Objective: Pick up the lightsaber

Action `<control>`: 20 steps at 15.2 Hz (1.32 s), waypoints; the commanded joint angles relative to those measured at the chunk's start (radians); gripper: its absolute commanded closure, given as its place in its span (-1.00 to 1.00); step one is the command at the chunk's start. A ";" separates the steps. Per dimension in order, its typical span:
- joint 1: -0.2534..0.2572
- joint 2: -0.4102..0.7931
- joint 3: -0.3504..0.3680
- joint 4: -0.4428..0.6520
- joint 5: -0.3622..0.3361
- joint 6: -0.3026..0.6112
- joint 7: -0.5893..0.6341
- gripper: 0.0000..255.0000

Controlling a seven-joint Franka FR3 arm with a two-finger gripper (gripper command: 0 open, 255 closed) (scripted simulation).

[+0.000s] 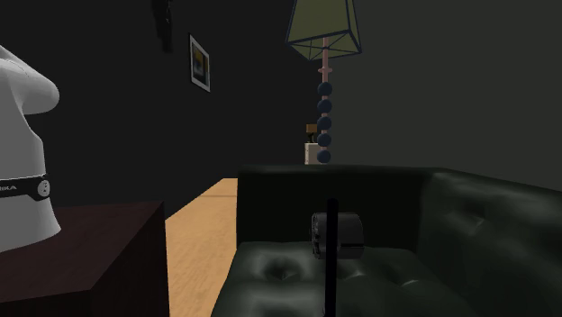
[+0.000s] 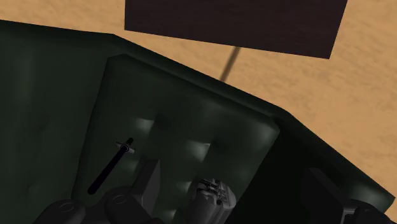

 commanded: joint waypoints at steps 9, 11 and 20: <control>-0.022 0.193 -0.098 -0.036 -0.042 0.243 -0.100 -1.00; -0.025 0.253 -0.123 -0.031 -0.045 0.301 -0.126 -1.00; -0.029 0.561 -0.225 0.062 -0.005 0.529 -0.261 -1.00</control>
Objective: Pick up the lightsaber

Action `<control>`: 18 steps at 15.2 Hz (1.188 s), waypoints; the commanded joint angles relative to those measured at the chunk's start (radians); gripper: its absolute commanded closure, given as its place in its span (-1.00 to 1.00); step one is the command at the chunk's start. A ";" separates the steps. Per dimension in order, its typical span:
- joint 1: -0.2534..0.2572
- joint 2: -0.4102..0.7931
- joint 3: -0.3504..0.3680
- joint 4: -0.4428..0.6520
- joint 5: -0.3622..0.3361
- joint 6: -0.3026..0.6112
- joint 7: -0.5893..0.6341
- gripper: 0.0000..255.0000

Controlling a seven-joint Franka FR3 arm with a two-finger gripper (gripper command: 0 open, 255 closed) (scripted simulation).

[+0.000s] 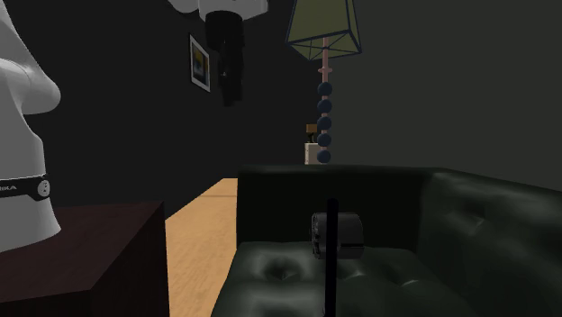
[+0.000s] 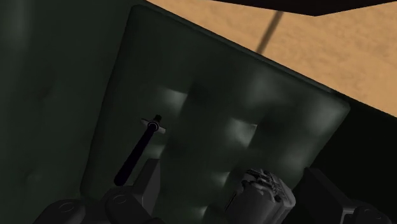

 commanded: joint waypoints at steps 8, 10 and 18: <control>-0.023 0.352 -0.064 0.193 0.138 0.155 -0.177 -1.00; -0.038 0.431 -0.064 0.251 0.177 0.173 -0.215 -1.00; -0.132 0.749 -0.029 0.540 0.300 0.191 -0.330 -1.00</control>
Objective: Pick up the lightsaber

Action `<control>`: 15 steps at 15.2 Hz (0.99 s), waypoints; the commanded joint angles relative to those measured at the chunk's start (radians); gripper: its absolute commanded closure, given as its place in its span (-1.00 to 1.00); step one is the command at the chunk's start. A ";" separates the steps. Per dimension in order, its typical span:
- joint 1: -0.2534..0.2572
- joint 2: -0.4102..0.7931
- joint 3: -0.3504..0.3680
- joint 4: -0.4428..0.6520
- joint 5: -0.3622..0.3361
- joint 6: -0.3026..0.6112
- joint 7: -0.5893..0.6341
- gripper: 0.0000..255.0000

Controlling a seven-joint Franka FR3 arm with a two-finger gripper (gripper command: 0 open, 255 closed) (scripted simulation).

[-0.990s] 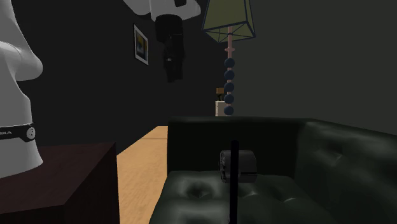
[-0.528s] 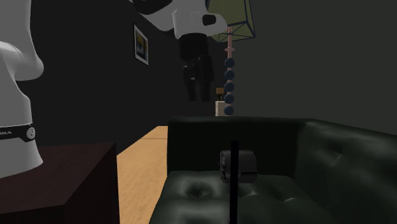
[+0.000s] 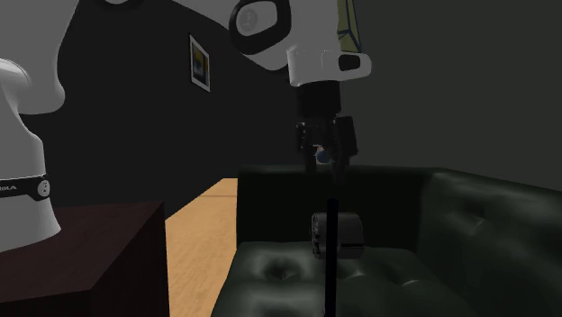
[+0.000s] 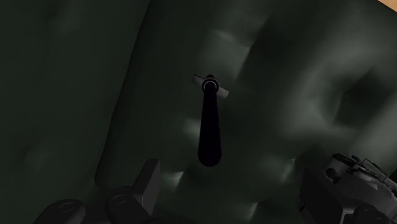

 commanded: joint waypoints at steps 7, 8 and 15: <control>-0.031 0.107 0.023 0.050 0.039 0.056 -0.033 -1.00; -0.032 0.115 0.025 0.049 0.042 0.065 -0.036 -1.00; -0.034 0.120 0.027 0.046 0.045 0.072 -0.039 1.00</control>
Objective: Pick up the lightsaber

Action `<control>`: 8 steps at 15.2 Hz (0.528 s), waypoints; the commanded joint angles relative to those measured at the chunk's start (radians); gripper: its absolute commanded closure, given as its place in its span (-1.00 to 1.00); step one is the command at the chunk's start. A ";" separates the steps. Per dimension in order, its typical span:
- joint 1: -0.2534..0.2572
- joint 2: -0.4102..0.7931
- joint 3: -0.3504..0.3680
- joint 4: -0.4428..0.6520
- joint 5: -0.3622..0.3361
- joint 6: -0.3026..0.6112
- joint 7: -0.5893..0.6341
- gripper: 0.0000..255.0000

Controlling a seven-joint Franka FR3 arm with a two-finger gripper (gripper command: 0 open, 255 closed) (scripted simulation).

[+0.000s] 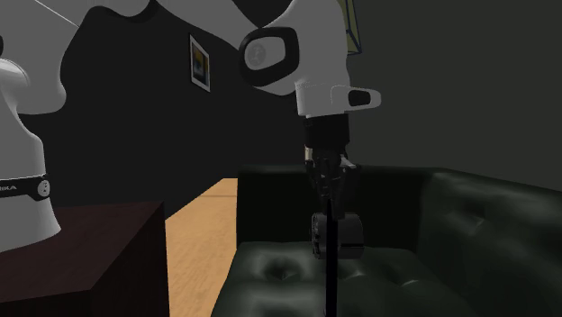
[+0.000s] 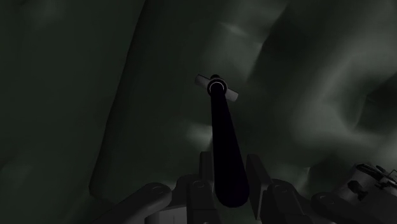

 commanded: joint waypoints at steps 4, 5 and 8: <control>0.000 0.000 0.000 0.000 0.000 0.000 0.000 1.00; 0.000 0.000 0.000 0.002 0.000 -0.002 0.001 1.00; 0.006 -0.025 -0.008 0.005 -0.011 -0.029 0.009 1.00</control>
